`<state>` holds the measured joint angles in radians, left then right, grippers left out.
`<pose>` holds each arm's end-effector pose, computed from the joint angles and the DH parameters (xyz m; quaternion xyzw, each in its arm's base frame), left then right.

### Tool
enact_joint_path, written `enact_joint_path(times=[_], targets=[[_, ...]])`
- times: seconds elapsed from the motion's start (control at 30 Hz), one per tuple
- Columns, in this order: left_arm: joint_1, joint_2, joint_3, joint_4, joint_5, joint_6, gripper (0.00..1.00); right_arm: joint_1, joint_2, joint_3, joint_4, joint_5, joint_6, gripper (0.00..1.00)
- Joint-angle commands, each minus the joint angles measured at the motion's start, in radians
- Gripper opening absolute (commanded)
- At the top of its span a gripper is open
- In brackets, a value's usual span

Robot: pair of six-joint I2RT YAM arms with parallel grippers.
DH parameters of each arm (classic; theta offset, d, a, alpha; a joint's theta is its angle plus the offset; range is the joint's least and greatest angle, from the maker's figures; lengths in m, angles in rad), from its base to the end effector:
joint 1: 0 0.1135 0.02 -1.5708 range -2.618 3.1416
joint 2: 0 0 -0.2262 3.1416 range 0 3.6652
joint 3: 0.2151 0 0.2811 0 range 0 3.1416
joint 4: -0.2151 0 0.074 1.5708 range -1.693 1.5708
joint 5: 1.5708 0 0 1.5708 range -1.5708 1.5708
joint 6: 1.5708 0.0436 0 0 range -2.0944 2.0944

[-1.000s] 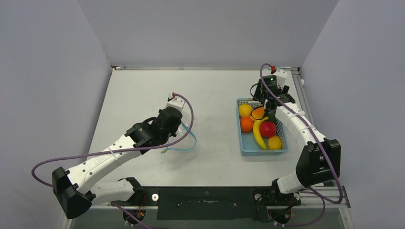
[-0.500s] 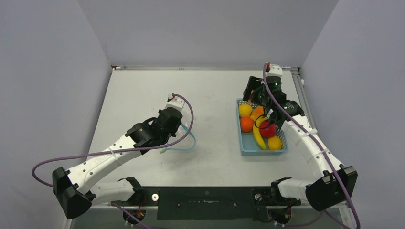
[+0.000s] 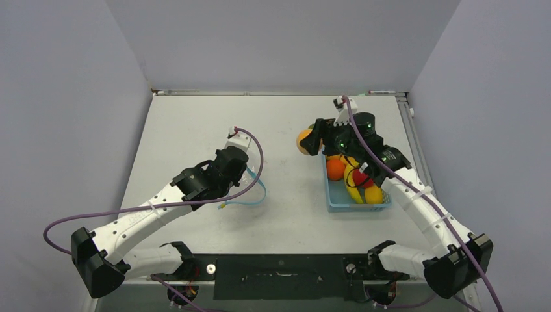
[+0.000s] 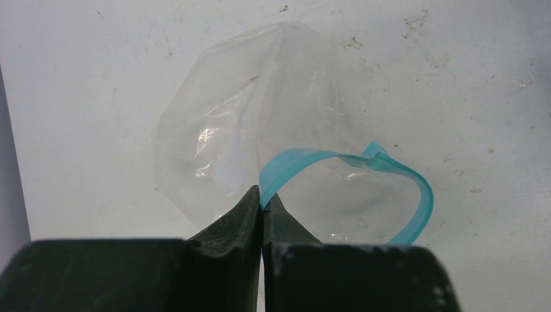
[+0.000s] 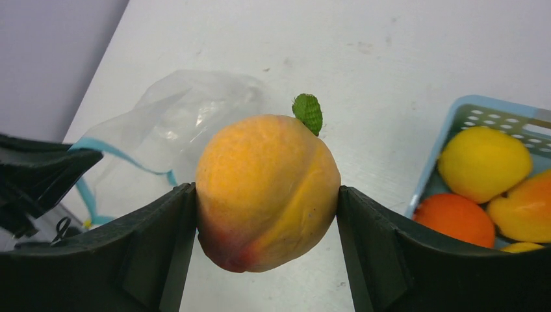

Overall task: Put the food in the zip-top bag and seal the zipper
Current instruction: Pick up the fake fruit from the bin, then place the fake fruit in the zipper food storage bag.

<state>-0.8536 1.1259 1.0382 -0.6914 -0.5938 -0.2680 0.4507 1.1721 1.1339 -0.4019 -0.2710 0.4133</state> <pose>0.2023 -0.1949 0.2760 0.1467 0.8773 0.0325 0.4558 0.2774 0.1472 0.3220 -0.0880 0.8352 0.3258 0.4343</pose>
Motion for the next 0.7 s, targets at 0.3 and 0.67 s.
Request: enact_joint_path(times=[0.3,0.67], targets=[[0.007,-0.025,0.005,0.055,-0.005,-0.003,0.00,0.268,-0.049,-0.101,0.194,-0.196,0.033,0.32],[0.007,-0.025,0.004,0.054,0.000,-0.008,0.00,0.452,0.059,-0.146,0.335,-0.133,0.065,0.32]])
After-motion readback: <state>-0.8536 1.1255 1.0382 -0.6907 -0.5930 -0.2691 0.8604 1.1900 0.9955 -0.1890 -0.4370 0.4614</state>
